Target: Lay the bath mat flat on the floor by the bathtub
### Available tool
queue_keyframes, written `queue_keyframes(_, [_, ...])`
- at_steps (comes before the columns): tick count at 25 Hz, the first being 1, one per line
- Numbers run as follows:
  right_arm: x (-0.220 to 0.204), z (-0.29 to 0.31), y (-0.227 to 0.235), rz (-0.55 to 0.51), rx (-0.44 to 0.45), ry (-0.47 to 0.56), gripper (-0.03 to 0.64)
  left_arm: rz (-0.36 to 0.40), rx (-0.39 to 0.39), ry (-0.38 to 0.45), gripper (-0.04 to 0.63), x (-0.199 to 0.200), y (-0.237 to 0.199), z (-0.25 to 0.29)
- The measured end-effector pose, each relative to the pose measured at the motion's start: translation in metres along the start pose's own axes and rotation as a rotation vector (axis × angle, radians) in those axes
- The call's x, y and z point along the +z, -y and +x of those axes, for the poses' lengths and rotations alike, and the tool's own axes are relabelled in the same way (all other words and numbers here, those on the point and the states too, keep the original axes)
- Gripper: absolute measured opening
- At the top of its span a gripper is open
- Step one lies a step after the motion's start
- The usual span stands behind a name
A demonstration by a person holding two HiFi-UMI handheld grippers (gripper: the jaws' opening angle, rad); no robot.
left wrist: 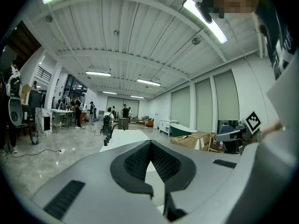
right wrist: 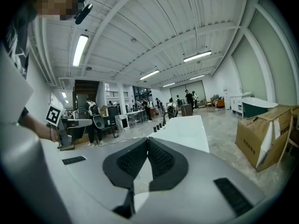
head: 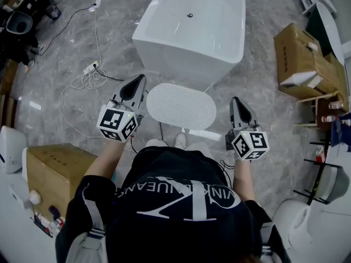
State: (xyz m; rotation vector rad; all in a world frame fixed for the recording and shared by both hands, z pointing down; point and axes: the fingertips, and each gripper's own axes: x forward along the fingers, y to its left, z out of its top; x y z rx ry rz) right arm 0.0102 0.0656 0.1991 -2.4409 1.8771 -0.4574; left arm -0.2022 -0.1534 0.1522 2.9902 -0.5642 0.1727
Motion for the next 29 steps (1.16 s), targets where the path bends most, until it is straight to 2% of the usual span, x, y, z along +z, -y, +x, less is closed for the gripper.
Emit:
queue_keyframes(7, [0.014, 0.005, -0.008, -0.067, 0.001, 0.042, 0.025, 0.000, 0.019, 0.006, 0.012, 0.001, -0.010, -0.002])
queue_keyframes(19, [0.010, 0.008, -0.005, -0.053, -0.004, 0.047, 0.025, 0.017, 0.046, 0.016, 0.012, 0.003, -0.015, -0.005])
queue_keyframes(29, [0.013, 0.023, -0.003, -0.063, 0.012, 0.044, 0.025, -0.008, 0.069, 0.018, 0.012, 0.002, -0.022, 0.001])
